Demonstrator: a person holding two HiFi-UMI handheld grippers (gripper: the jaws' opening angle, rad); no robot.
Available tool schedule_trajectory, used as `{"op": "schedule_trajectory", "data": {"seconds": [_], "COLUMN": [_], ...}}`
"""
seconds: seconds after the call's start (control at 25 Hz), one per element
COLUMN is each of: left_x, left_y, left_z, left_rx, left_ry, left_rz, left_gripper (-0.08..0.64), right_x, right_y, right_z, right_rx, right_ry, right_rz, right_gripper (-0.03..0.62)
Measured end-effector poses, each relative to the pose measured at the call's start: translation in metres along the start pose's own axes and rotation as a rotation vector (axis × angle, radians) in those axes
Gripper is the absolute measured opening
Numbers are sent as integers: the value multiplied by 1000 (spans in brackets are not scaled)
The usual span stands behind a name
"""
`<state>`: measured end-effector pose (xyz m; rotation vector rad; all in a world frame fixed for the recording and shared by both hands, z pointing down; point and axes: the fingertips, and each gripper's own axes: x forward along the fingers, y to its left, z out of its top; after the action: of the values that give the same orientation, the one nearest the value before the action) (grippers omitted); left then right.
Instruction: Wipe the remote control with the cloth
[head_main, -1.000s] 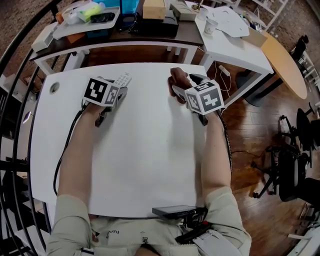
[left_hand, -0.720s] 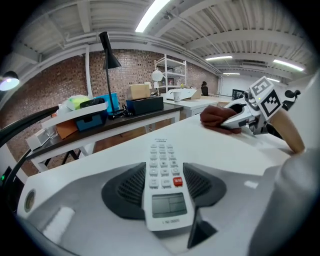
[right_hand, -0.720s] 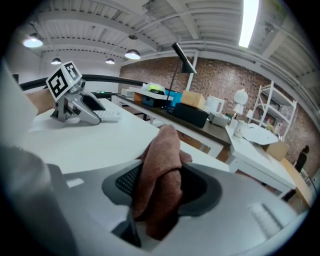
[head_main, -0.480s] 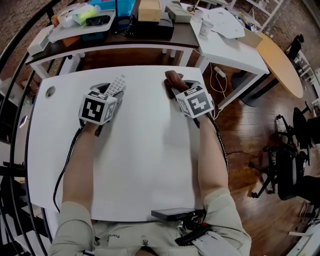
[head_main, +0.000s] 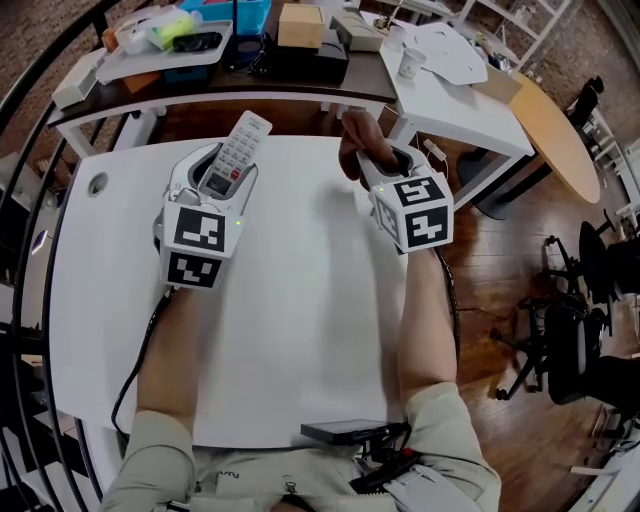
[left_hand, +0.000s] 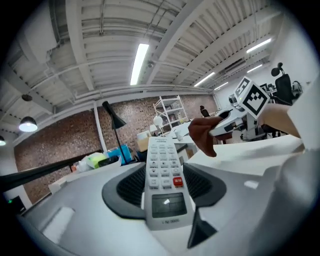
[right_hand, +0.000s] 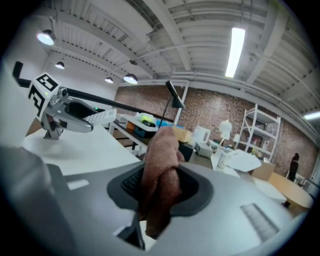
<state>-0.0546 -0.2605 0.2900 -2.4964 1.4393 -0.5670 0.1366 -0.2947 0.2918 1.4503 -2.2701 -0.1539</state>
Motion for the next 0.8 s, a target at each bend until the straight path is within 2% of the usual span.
{"op": "schedule_trajectory", "data": {"seconds": [0.16,0.24,0.36,0.48,0.6,0.8], "left_x": [-15,-22,-31,-37,-40,-47], "left_y": [-10,-15,-21,-27,-33,-42], "left_z": [37,49,62,67,68,76], "left_rx": [146,188,214,197,200,231], "left_ry": [-99,-133,-159,-170,-183,-216], "left_rz": [34,36,41,46,42,50], "left_gripper": [242,242,242,242,242,242], "right_x": [-35,-55,-84,-108,-118,-111], "right_y": [2,9,24,42,63,82], "right_z": [56,84,119,143,156,149], "right_rx": [-55,-96,-166,-211,-255,-324], "right_ry": [-192,-290,-410,-494,-547,-515], "right_rz": [-59,-75,-90,-101,-76,-52], "right_gripper": [104,104,104,104,104,104]}}
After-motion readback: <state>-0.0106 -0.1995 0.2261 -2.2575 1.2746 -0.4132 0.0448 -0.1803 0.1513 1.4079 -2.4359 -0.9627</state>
